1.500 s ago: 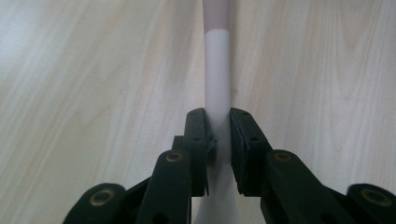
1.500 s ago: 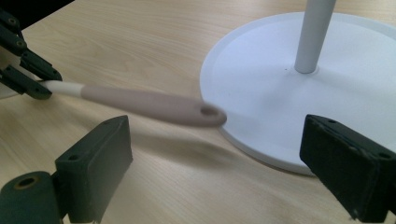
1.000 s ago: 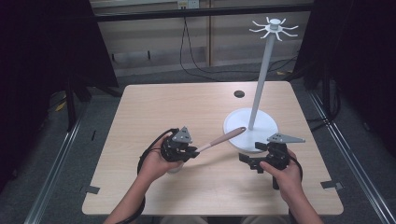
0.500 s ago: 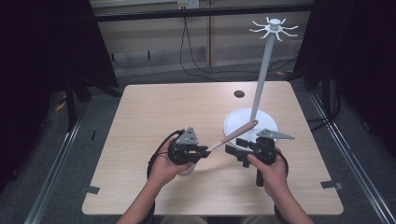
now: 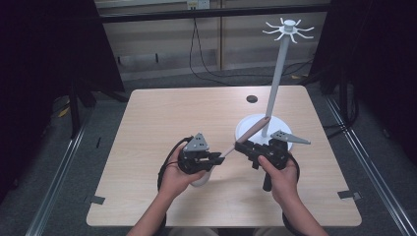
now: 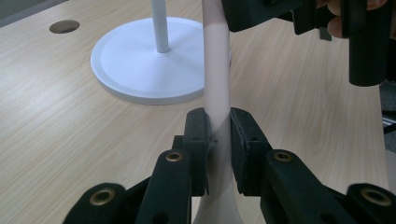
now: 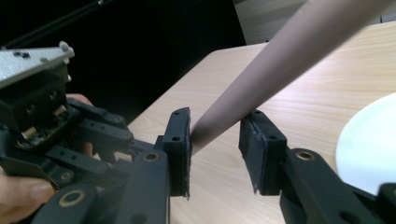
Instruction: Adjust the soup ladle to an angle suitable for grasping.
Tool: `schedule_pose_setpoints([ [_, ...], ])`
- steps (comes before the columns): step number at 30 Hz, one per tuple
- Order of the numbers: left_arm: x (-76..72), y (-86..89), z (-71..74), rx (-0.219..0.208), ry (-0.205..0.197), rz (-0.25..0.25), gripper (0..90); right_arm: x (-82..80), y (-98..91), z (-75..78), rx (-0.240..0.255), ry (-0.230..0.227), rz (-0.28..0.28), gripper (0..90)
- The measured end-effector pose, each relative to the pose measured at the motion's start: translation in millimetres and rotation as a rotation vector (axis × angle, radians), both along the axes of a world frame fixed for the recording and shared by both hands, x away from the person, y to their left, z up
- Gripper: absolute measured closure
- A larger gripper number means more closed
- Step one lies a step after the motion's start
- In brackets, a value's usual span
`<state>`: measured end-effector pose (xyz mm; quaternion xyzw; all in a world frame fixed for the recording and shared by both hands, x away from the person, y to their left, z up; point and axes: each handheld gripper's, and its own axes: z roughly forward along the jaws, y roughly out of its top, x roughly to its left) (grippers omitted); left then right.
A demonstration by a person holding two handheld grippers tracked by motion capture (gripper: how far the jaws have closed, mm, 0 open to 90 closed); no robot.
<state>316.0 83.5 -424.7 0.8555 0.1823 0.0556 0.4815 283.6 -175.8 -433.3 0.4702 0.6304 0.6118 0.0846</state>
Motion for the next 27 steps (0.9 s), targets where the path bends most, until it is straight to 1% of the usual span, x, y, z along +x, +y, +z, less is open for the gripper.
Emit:
schedule_pose_setpoints([
  [1,0.2,0.3,0.9,0.001,-0.006,0.0,77.9,0.2,0.6,1.1,0.002,-0.002,0.001,65.3],
  [8,-0.2,-0.6,2.2,-0.008,0.014,0.022,77.9,2.4,3.0,5.5,0.016,-0.004,0.001,66.9],
  [10,-0.2,-1.7,1.8,-0.018,0.019,0.03,77.9,2.7,3.7,6.3,0.034,-0.002,-0.005,67.3],
  [11,-0.5,-2.4,2.0,-0.012,0.014,0.033,77.9,3.2,4.1,6.7,0.039,-0.001,-0.008,67.2],
  [12,-0.9,-3.2,1.8,-0.015,0.013,0.034,77.9,3.9,4.4,6.7,0.039,-0.001,-0.008,67.2],
  [13,-1.3,-3.9,2.1,-0.011,0.008,0.037,77.9,4.5,5.0,6.8,0.05,0.001,-0.005,67.1],
  [14,-1.5,-4.8,2.0,-0.019,0.011,0.03,77.9,5.0,5.9,7.1,0.059,0.006,-0.007,67.2],
  [15,-2.4,-6.0,2.2,-0.023,0.015,0.032,77.8,5.4,6.6,7.3,0.058,0.005,-0.008,67.2],
  [17,-3.8,-8.0,3.1,-0.021,0.009,0.032,77.8,6.0,8.0,8.2,0.059,0.01,-0.012,68.5],
  [19,-3.8,-9.2,3.0,-0.025,0.025,0.036,77.8,6.6,9.2,9.2,0.056,0.007,-0.013,69.9],
  [21,-4.5,-10.3,1.6,-0.023,0.028,0.048,77.8,7.4,10.1,10.7,0.063,0.013,-0.001,71.9],
  [24,-5.1,-12.2,-0.3,-0.04,0.034,0.053,77.7,8.0,12.5,13.8,0.069,0.015,0.016,75.1],
  [25,-5.0,-12.8,-0.8,-0.048,0.037,0.052,77.6,8.0,13.3,15.0,0.078,0.017,0.022,76.0],
  [26,-4.4,-12.9,-1.1,-0.05,0.039,0.048,77.5,8.2,14.0,16.1,0.08,0.018,0.027,76.7],
  [27,-4.3,-13.0,-1.7,-0.06,0.044,0.046,77.4,8.4,15.1,17.2,0.08,0.015,0.035,77.0],
])
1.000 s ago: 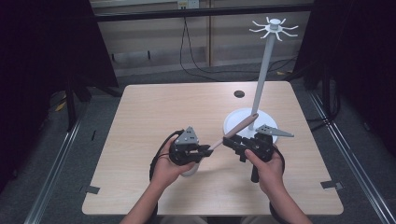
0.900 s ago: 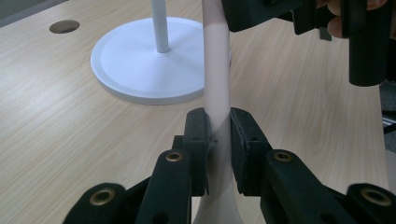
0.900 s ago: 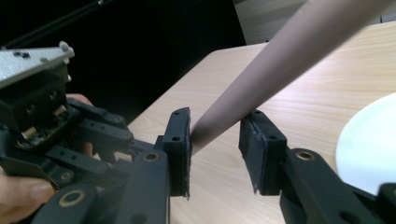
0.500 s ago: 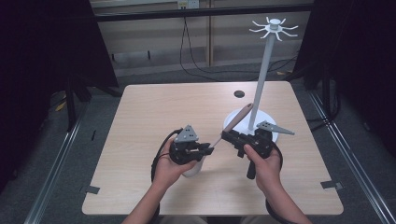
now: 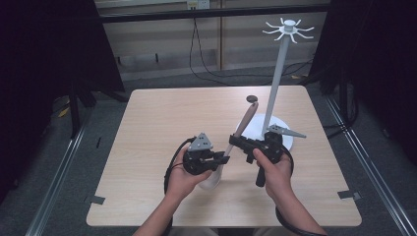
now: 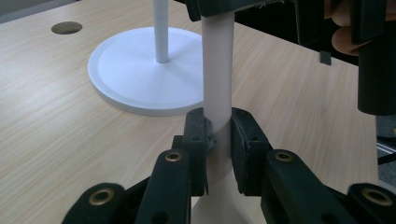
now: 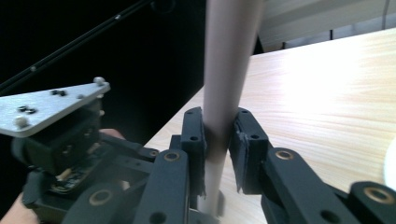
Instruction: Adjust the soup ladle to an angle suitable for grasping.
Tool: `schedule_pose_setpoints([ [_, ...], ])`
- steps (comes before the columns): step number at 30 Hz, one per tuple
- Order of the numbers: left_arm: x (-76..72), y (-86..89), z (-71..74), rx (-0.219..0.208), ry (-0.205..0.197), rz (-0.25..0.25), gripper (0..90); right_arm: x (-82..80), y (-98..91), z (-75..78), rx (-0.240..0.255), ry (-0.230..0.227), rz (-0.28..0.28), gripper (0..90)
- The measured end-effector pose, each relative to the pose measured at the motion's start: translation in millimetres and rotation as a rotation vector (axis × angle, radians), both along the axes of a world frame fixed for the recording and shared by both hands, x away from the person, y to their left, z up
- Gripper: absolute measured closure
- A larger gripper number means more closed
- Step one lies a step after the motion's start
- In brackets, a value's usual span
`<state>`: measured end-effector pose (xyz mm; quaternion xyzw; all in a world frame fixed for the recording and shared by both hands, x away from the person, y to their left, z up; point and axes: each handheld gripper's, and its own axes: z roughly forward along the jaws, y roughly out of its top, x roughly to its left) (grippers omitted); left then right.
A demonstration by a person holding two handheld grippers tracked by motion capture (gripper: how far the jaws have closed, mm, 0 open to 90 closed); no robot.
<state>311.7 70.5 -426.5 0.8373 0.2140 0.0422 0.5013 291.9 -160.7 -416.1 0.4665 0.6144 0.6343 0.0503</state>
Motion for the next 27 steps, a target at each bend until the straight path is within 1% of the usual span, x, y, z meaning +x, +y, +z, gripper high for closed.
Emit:
schedule_pose_setpoints([
  [2,0.0,0.0,-1.0,-0.02,0.005,0.005,77.4,-0.5,2.4,2.9,-0.016,-0.008,-0.002,77.2],
  [5,-0.8,-1.1,0.1,-0.041,0.006,0.008,77.0,0.0,3.9,5.6,-0.012,-0.024,-0.003,77.3],
  [8,-1.4,-3.4,1.3,-0.048,0.001,0.007,76.2,0.7,4.9,8.0,-0.008,-0.036,-0.007,77.4],
  [11,-1.9,-5.8,0.9,-0.068,0.012,0.003,75.3,1.0,6.6,10.4,-0.036,-0.051,-0.008,77.5],
  [13,-1.6,-6.0,0.6,-0.079,0.018,0.002,75.1,1.1,7.3,11.6,-0.044,-0.057,-0.004,77.5],
  [17,-1.2,-5.4,0.0,-0.09,0.01,0.005,74.1,0.8,8.0,11.6,-0.055,-0.081,-0.002,77.7],
  [18,-0.3,-4.4,-0.3,-0.104,0.012,0.006,72.5,0.8,8.3,11.3,-0.06,-0.082,-0.002,77.7],
  [19,0.6,-3.0,0.1,-0.113,0.015,0.019,70.2,0.8,8.9,10.9,-0.067,-0.082,0.001,77.6],
  [21,2.8,0.8,0.8,-0.139,0.031,0.026,64.8,0.9,9.0,9.4,-0.074,-0.083,0.008,77.7],
  [22,3.6,2.8,1.2,-0.137,0.029,0.036,62.2,0.9,8.5,8.8,-0.075,-0.081,0.008,77.7],
  [25,6.2,8.1,-0.7,-0.13,0.027,0.064,49.7,1.7,5.7,8.5,-0.073,-0.088,0.007,77.7],
  [26,7.1,9.6,-1.9,-0.126,0.028,0.065,46.6,2.1,4.6,9.2,-0.078,-0.089,0.007,77.7],
  [27,7.7,11.0,-2.9,-0.113,0.021,0.073,44.0,2.6,3.5,10.2,-0.083,-0.093,0.008,77.7],
])
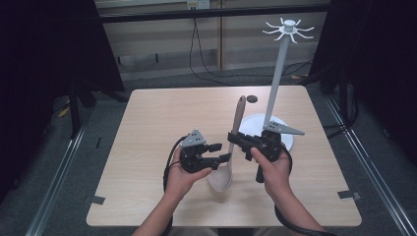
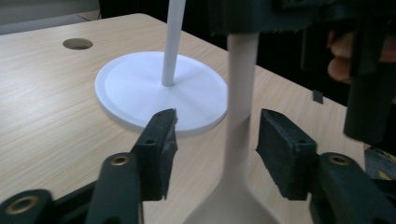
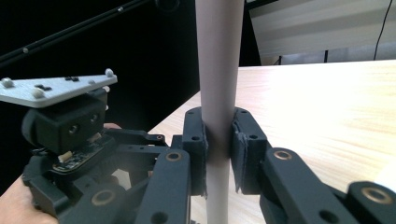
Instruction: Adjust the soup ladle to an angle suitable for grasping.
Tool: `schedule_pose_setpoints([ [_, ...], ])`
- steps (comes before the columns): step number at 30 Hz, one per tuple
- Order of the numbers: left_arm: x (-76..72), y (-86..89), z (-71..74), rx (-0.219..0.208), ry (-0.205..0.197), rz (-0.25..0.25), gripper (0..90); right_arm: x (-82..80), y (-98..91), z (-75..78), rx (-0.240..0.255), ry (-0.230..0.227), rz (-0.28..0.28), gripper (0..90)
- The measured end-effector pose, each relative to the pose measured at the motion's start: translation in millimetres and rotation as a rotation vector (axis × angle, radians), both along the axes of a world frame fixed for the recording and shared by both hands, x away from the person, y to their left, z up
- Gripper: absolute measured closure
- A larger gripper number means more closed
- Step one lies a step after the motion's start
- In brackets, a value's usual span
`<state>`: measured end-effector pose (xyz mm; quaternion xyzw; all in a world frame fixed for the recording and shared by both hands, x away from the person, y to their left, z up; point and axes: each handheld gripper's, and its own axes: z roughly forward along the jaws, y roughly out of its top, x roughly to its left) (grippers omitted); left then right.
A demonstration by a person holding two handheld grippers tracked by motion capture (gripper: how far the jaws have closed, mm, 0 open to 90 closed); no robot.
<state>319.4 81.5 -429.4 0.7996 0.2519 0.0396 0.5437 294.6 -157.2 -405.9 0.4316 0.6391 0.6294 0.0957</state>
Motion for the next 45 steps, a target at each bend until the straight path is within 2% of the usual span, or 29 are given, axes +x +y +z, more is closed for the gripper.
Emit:
schedule_pose_setpoints([
  [3,1.6,2.9,-3.6,0.01,0.007,0.009,33.4,1.3,-3.7,4.7,-0.022,-0.011,-0.004,77.7],
  [7,2.9,5.7,-8.1,0.026,0.003,0.019,24.2,4.5,-10.8,12.0,-0.041,-0.02,-0.014,77.7],
  [16,9.2,11.6,-21.9,0.086,0.022,0.048,11.5,10.5,-22.2,26.6,-0.085,-0.045,-0.013,77.7],
  [18,9.9,13.1,-24.2,0.104,0.023,0.053,10.7,12.9,-25.3,30.1,-0.092,-0.05,-0.019,77.7],
  [26,11.9,17.7,-29.9,0.106,0.031,0.066,8.2,19.2,-29.1,48.6,-0.118,-0.068,-0.024,77.7],
  [33,11.6,18.6,-32.0,0.12,0.033,0.071,7.3,23.9,-32.1,68.6,-0.115,-0.099,-0.031,77.7],
  [45,10.5,18.5,-34.7,0.127,0.036,0.067,6.5,30.1,-45.9,88.7,-0.13,-0.118,-0.05,77.7],
])
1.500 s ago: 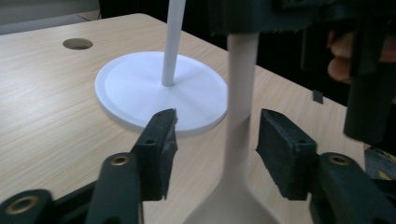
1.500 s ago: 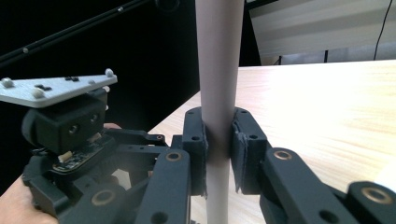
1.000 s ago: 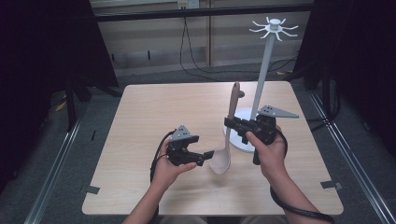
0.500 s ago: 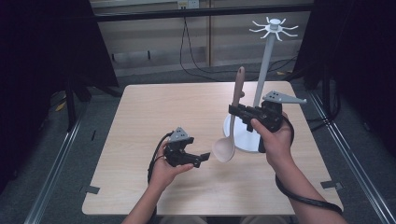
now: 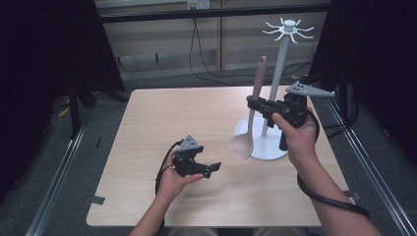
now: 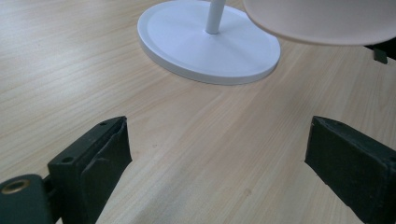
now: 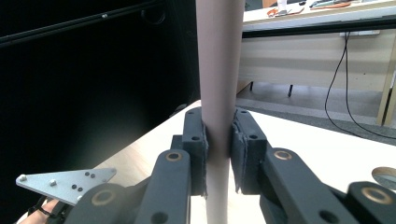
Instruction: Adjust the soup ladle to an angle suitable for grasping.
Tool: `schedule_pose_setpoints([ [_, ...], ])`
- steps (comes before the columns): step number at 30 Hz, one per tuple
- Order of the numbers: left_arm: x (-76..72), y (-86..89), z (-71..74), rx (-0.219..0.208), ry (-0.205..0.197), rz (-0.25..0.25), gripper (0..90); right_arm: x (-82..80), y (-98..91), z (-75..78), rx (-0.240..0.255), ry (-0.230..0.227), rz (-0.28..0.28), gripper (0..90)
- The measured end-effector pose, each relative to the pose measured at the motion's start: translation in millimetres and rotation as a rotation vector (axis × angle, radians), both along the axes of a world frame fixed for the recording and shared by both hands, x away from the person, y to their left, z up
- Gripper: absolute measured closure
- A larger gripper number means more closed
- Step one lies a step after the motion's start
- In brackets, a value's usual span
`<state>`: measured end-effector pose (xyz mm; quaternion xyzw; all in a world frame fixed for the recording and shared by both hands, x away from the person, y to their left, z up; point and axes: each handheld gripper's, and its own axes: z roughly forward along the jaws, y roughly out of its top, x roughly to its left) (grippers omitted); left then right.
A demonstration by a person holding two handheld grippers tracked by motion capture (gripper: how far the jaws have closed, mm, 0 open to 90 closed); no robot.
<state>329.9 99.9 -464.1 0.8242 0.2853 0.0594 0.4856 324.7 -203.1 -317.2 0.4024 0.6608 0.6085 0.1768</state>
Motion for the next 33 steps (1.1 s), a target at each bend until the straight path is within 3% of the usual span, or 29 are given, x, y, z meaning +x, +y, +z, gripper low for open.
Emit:
schedule_pose_setpoints([
  [17,-1.5,1.2,1.3,0.003,-0.006,0.007,6.6,8.9,-3.0,30.4,-0.011,-0.049,-0.006,77.7],
  [33,-2.4,-0.3,1.9,0.012,-0.016,-0.002,7.1,13.8,-12.5,31.7,0.021,-0.047,-0.01,77.7],
])
